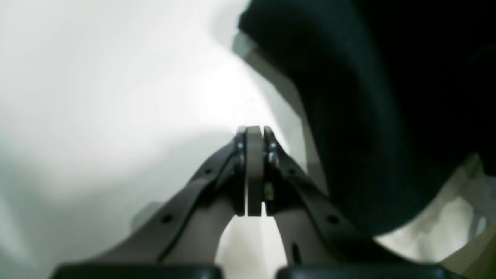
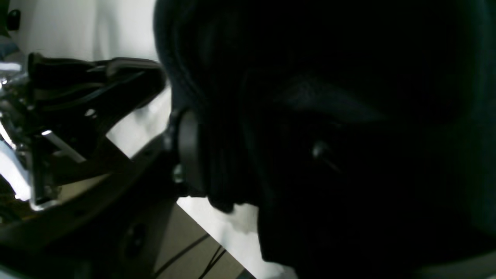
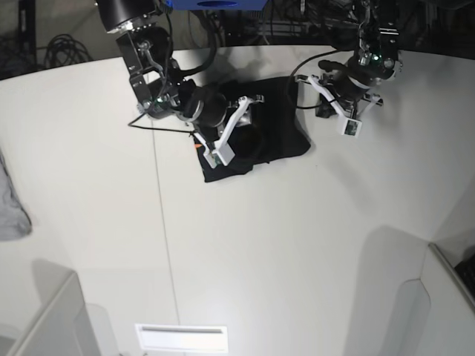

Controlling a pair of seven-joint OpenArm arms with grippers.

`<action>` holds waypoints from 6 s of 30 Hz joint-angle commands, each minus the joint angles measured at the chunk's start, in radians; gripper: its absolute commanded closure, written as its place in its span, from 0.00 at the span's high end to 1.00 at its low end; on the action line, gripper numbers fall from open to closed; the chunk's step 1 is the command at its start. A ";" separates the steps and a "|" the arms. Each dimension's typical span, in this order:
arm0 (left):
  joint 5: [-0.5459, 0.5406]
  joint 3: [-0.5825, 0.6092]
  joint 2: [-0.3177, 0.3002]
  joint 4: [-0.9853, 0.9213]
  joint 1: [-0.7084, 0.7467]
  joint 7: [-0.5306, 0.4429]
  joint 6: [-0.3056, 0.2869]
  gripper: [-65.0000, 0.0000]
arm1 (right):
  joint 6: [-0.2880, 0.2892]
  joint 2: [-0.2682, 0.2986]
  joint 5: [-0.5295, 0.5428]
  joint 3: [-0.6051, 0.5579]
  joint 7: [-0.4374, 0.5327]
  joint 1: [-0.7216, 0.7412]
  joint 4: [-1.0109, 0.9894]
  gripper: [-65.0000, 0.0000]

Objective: Fold the T-shirt properly

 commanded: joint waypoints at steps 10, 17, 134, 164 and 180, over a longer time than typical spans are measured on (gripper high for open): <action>-0.013 -0.160 -0.070 0.017 0.089 -0.017 -0.006 0.00 | -0.195 0.010 0.010 -0.151 0.014 0.070 0.074 0.48; -0.015 -0.225 -0.070 0.017 0.095 -0.017 -0.026 0.00 | -0.217 0.009 0.010 -0.234 0.008 0.113 0.062 0.48; -0.603 -0.347 -0.069 0.019 0.091 -0.017 -0.134 0.81 | -0.217 0.151 -0.153 -0.042 -0.043 0.148 0.258 0.00; -0.486 0.000 -0.023 -0.207 -0.049 -0.019 0.007 0.82 | -0.212 0.223 -0.156 0.027 0.043 0.027 0.260 0.00; -0.417 0.005 -0.052 -0.199 -0.075 0.026 0.009 0.00 | -0.211 0.223 -0.154 0.254 0.111 -0.116 0.267 0.00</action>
